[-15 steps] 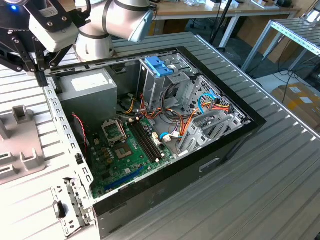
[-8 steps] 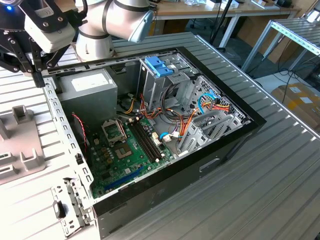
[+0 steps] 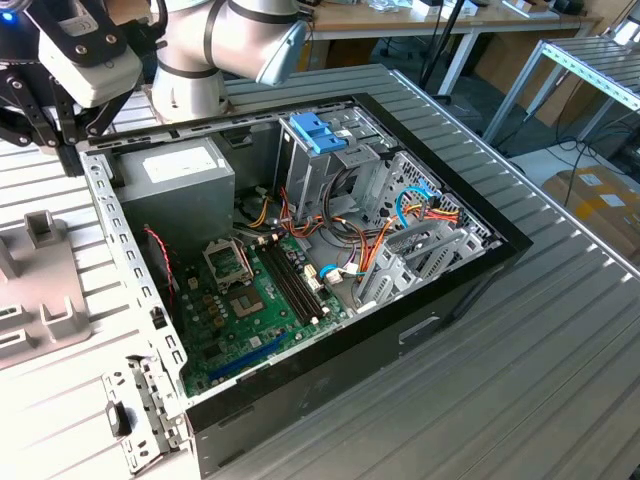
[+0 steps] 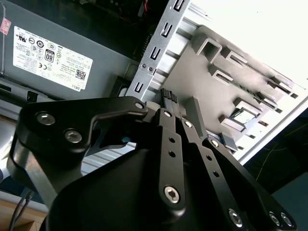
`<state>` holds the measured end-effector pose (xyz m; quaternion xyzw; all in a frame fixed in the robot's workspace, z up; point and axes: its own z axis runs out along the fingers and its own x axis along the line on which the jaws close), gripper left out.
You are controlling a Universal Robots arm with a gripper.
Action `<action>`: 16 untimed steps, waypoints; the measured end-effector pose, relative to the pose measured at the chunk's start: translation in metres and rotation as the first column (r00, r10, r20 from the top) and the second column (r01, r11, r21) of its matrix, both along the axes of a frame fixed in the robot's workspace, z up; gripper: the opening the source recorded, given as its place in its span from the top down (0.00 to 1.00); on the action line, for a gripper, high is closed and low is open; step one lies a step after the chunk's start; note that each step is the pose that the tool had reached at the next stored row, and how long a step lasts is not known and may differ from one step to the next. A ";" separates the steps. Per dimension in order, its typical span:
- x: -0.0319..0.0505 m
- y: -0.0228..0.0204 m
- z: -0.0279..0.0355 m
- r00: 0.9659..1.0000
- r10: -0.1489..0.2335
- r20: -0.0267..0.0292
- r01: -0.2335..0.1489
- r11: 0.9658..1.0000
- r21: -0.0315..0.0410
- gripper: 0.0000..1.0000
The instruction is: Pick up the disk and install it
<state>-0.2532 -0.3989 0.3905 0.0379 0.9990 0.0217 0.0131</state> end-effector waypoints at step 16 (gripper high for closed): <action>-0.0091 0.0000 -0.0003 1.000 0.000 0.000 0.000 1.000 0.000 0.89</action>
